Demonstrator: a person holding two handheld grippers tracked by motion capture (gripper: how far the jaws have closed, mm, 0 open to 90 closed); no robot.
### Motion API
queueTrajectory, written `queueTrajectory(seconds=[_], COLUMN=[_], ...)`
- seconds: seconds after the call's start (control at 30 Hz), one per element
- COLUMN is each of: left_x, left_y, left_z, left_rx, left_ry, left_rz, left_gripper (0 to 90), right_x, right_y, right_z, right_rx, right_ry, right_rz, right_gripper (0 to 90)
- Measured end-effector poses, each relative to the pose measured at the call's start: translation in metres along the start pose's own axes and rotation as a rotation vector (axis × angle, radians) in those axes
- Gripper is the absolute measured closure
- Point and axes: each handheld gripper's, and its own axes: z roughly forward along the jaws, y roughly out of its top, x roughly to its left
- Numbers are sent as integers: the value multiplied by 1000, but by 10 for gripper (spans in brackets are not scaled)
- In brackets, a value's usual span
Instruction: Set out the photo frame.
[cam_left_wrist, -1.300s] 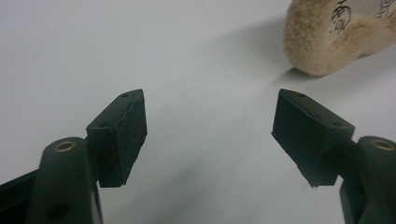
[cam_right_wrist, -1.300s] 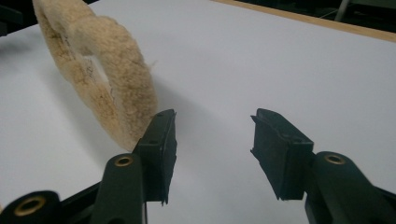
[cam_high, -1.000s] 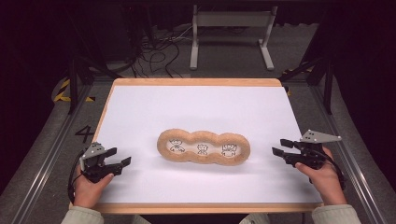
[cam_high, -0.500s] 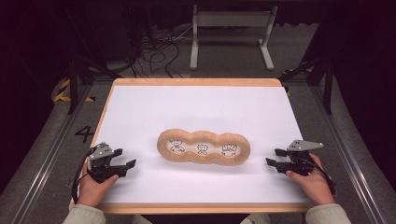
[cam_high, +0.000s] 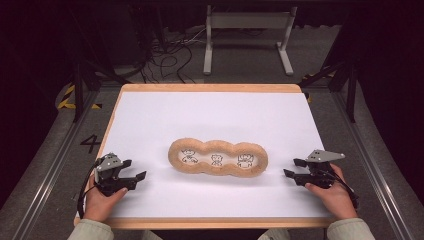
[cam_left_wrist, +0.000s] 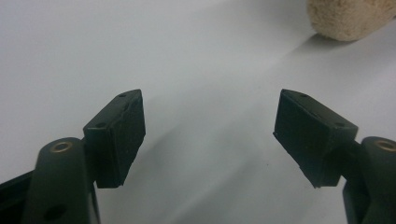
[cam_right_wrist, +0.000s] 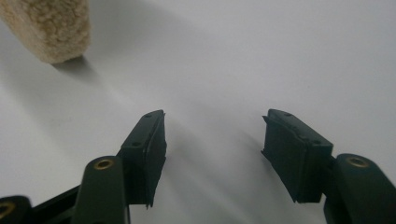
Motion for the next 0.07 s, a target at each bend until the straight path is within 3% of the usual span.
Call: queueTrajectory(seconds=[0.07], left_x=[0], left_y=[0], left_z=[1], left_rx=[5], left_ry=[7], left_rz=[-2], left_gripper=[222], right_x=[0], right_y=[1], right_z=[-1], right_rx=[-11], right_ry=[2], right_rz=[2], right_gripper=[384])
